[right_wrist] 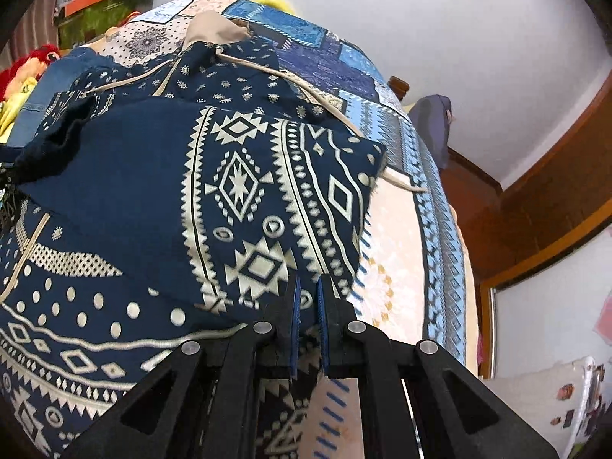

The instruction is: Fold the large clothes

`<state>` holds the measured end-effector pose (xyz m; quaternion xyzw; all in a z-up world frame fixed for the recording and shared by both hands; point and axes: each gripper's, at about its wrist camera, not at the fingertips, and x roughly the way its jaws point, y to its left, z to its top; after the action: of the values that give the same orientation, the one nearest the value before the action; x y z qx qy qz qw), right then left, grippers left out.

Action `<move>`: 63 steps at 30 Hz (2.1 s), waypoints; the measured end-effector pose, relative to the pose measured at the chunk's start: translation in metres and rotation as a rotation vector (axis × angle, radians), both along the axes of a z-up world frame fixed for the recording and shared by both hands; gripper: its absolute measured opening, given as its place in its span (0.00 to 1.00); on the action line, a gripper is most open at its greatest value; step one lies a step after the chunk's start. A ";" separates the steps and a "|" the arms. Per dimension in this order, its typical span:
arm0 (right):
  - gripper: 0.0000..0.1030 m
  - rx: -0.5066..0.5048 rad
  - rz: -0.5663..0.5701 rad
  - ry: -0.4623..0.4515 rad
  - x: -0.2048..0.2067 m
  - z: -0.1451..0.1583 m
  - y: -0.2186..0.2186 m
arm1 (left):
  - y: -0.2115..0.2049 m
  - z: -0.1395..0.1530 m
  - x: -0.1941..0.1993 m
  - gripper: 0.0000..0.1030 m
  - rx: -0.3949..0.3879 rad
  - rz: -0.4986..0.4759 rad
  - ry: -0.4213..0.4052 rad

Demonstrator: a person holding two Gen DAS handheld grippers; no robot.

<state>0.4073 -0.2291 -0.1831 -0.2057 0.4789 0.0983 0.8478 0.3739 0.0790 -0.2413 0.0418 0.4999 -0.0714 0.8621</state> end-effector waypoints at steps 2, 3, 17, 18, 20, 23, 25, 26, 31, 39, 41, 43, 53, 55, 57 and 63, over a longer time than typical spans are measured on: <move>0.05 0.072 -0.037 0.025 0.000 0.008 -0.009 | -0.014 0.002 0.004 0.56 0.031 -0.025 -0.010; 0.05 0.098 -0.049 0.038 0.000 0.010 -0.011 | -0.019 0.001 0.008 0.56 0.047 -0.036 -0.010; 0.05 0.299 -0.143 0.089 -0.002 0.042 -0.063 | 0.024 0.028 0.028 0.13 -0.074 0.159 -0.129; 0.05 0.297 -0.147 0.087 -0.001 0.042 -0.064 | 0.034 0.029 0.025 0.14 -0.111 0.176 -0.115; 0.05 0.301 -0.158 0.083 0.003 0.042 -0.065 | 0.061 0.028 0.018 0.14 -0.180 0.216 -0.080; 0.05 0.316 -0.158 0.087 0.007 0.039 -0.064 | 0.084 0.022 0.004 0.40 -0.155 0.255 -0.034; 0.05 0.325 -0.147 0.090 0.009 0.037 -0.057 | 0.093 0.023 -0.007 0.58 -0.047 0.305 -0.044; 0.05 0.325 -0.138 0.089 0.011 0.037 -0.052 | 0.098 0.025 -0.011 0.58 -0.009 0.315 -0.059; 0.05 0.315 -0.081 0.090 0.019 0.037 -0.023 | 0.107 0.041 -0.012 0.58 -0.027 0.311 -0.090; 0.05 0.283 0.097 0.109 0.030 0.034 0.058 | 0.035 0.040 0.025 0.59 -0.120 0.120 -0.081; 0.05 0.264 0.153 0.132 0.032 0.025 0.080 | 0.013 0.027 0.036 0.59 -0.137 0.067 -0.047; 0.05 0.227 0.178 0.158 0.035 0.011 0.094 | -0.008 0.009 0.045 0.59 -0.129 0.023 -0.006; 0.05 -0.063 0.292 0.032 0.027 -0.020 0.116 | -0.030 -0.018 0.046 0.62 -0.056 0.008 0.011; 0.05 -0.084 0.281 0.019 0.027 -0.020 0.114 | -0.029 -0.018 0.043 0.62 -0.054 0.010 0.008; 0.05 -0.101 0.253 0.008 0.031 -0.020 0.110 | -0.031 -0.018 0.041 0.62 -0.036 0.010 -0.001; 1.00 -0.128 0.113 -0.074 0.048 -0.016 0.061 | -0.031 -0.018 0.040 0.63 -0.037 0.012 0.003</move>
<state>0.4552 -0.1685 -0.1990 -0.2897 0.4401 0.1077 0.8431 0.4141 0.0485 -0.2597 0.0230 0.5001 -0.0757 0.8624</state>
